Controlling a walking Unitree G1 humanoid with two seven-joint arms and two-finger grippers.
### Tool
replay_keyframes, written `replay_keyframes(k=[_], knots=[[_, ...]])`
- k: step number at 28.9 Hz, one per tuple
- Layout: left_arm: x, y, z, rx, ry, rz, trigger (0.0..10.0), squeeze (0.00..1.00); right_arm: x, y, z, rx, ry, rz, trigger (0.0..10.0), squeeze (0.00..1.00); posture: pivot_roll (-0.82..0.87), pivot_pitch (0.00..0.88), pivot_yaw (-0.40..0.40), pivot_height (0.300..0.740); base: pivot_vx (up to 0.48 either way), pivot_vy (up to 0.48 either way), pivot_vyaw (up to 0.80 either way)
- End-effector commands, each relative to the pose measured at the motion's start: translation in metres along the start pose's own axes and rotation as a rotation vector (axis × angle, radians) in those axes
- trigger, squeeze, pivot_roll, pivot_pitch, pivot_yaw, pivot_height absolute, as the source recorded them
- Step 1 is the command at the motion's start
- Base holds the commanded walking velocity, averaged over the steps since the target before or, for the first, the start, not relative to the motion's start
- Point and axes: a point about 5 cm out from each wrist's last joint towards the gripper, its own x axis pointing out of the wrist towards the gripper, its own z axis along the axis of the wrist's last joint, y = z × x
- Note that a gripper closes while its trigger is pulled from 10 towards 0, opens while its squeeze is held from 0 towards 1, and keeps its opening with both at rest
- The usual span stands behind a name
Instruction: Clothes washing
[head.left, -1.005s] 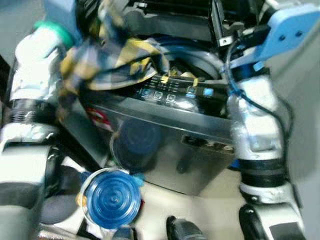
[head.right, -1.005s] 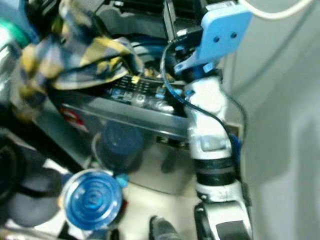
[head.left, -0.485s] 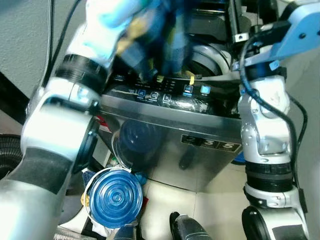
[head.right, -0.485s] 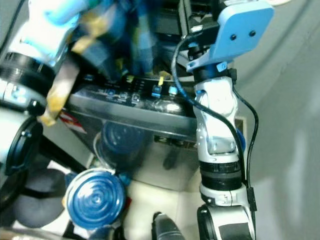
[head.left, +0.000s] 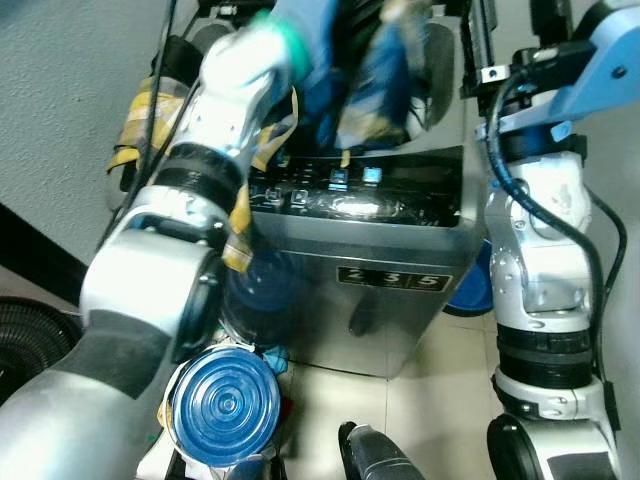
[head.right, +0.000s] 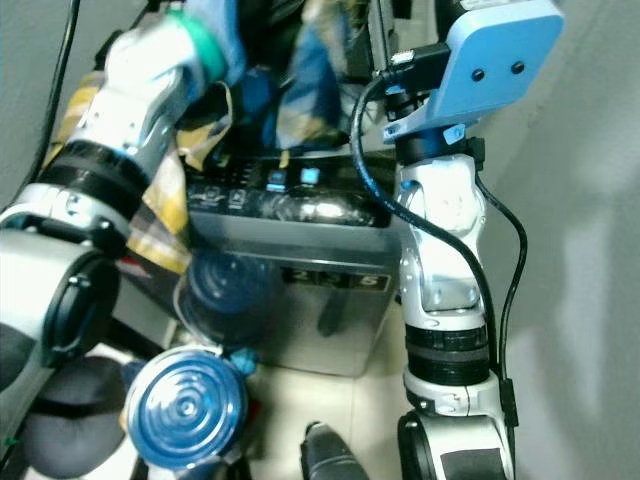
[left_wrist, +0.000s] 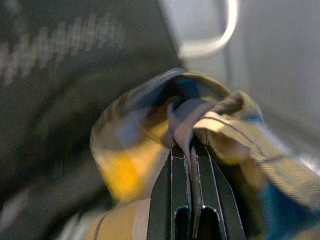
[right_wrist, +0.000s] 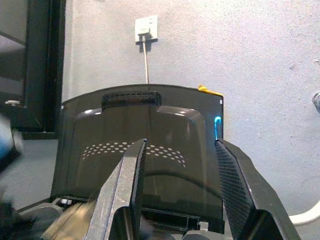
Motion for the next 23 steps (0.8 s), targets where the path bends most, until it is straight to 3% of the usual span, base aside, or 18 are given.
replay_keyframes(k=[1, 2, 4, 5, 6, 8, 9, 10, 11, 12, 14, 16, 17, 18, 23], knots=[[-0.013, 0.022, -0.020, -0.046, 0.089, 0.121, 10.0, 0.00, 0.001, 0.008, 0.004, 0.023, -0.013, 0.043, 10.0, 0.00, -0.01, 0.129, 0.121, 0.740, 0.000, 0.000, 0.00], [-0.013, 0.022, -0.020, -0.046, 0.089, 0.121, 10.0, 0.00, 0.001, 0.008, 0.004, 0.023, -0.013, 0.043, 10.0, 0.00, -0.01, 0.129, 0.121, 0.740, 0.000, 0.000, 0.00], [-0.031, 0.042, -0.037, -0.128, 0.119, 0.206, 10.0, 0.00, 0.001, 0.019, 0.001, 0.065, 0.012, 0.155, 10.0, 0.00, 0.00, 0.123, 0.112, 0.740, 0.000, 0.000, 0.00], [-0.031, 0.042, -0.037, -0.128, 0.119, 0.206, 10.0, 0.00, 0.001, 0.019, 0.001, 0.065, 0.012, 0.155, 10.0, 0.00, 0.00, 0.123, 0.112, 0.740, 0.000, 0.000, 0.00], [-0.036, 0.047, -0.043, -0.171, 0.126, 0.209, 10.0, 1.00, 0.001, 0.026, 0.000, 0.087, 0.023, 0.225, 10.0, 0.00, 0.00, 0.123, 0.112, 0.740, 0.000, 0.000, 0.00], [-0.036, 0.047, -0.043, -0.171, 0.126, 0.209, 10.0, 1.00, 0.001, 0.026, 0.000, 0.087, 0.023, 0.225, 10.0, 0.00, 0.00, 0.123, 0.112, 0.740, 0.000, 0.000, 0.00], [-0.042, 0.049, -0.049, -0.216, 0.126, 0.185, 10.0, 1.00, 0.000, 0.039, -0.001, 0.124, 0.045, 0.340, 10.0, 0.00, 0.01, 0.114, 0.105, 0.740, 0.000, 0.000, 0.00], [-0.042, 0.049, -0.049, -0.216, 0.126, 0.185, 10.0, 1.00, 0.000, 0.039, -0.001, 0.124, 0.045, 0.340, 10.0, 0.00, 0.01, 0.114, 0.105, 0.740, 0.000, 0.000, 0.00], [-0.048, 0.050, -0.053, -0.255, 0.118, 0.140, 10.0, 1.00, -0.006, 0.055, -0.005, 0.157, 0.086, 0.495, 10.0, 0.00, 0.01, 0.109, 0.102, 0.740, 0.000, 0.000, 0.00], [-0.048, 0.050, -0.053, -0.255, 0.118, 0.140, 10.0, 1.00, -0.006, 0.055, -0.005, 0.157, 0.086, 0.495, 10.0, 0.00, 0.01, 0.109, 0.102, 0.740, 0.000, 0.000, 0.00], [-0.058, 0.058, -0.043, -0.266, 0.047, 0.074, 10.0, 1.00, -0.021, 0.072, -0.017, 0.149, 0.198, 0.771, 10.0, 0.00, 0.02, 0.102, 0.096, 0.740, 0.000, 0.000, 0.00], [-0.058, 0.058, -0.043, -0.266, 0.047, 0.074, 10.0, 1.00, -0.021, 0.072, -0.017, 0.149, 0.198, 0.771, 10.0, 0.00, 0.02, 0.102, 0.096, 0.740, 0.000, 0.000, 0.00], [-0.063, 0.060, -0.031, -0.238, -0.017, 0.040, 10.0, 1.00, -0.026, 0.075, -0.025, 0.122, 0.248, 0.857, 10.0, 0.00, 0.02, 0.100, 0.094, 0.740, 0.000, 0.000, 0.00], [-0.069, 0.062, -0.016, -0.196, -0.089, 0.004, 10.0, 0.00, -0.027, 0.074, -0.033, 0.103, 0.293, 0.886, 10.0, 0.00, 0.02, 0.097, 0.092, 0.740, 0.000, 0.000, 0.00], [-0.084, 0.060, 0.002, -0.090, -0.157, -0.043, 10.0, 0.00, -0.028, 0.069, -0.056, -0.006, 0.420, 0.910, 10.0, 0.00, 0.03, 0.094, 0.085, 0.740, 0.000, 0.000, 0.00]])
